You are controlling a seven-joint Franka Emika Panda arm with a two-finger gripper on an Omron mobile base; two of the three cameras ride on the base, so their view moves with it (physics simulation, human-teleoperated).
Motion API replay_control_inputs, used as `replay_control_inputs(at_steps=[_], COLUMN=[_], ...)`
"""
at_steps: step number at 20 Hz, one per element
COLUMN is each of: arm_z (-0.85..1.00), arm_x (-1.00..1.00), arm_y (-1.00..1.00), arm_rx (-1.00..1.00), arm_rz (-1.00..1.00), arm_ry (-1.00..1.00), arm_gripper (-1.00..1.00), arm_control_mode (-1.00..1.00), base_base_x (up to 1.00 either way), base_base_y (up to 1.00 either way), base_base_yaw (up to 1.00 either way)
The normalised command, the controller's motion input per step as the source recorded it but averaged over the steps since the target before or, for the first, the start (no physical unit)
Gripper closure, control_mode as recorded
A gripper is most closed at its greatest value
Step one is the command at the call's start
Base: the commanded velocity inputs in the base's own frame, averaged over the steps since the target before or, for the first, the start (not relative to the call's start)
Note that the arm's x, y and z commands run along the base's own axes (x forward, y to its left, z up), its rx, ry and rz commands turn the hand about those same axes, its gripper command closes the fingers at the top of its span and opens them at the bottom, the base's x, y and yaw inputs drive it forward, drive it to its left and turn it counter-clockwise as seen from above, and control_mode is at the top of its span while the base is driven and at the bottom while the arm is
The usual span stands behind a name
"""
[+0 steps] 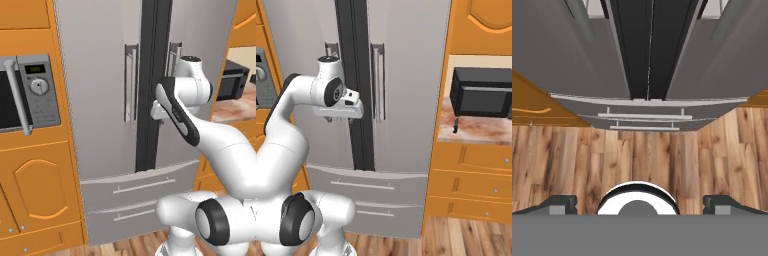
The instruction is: Retrieve the butter from the fridge and place it on a plate on the dining table. Then retrieve the butter knife by the fridge and place it near the plate.
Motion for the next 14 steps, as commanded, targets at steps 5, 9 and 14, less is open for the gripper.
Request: replay_control_inputs(at_steps=[5,9,14], arm_z=[0.0,0.0,0.0], arm_x=[0.0,0.0,0.0], arm_y=[0.0,0.0,0.0], arm_rx=[0.0,0.0,0.0], arm_rz=[0.0,0.0,0.0], arm_ry=[0.0,0.0,0.0], arm_gripper=[-1.0,-1.0,-1.0], arm_control_mode=[1.0,1.0,1.0], base_base_x=[-0.15,0.0,0.01], base_base_y=[0.0,0.0,0.0], base_base_yaw=[-0.09,-0.03,0.0])
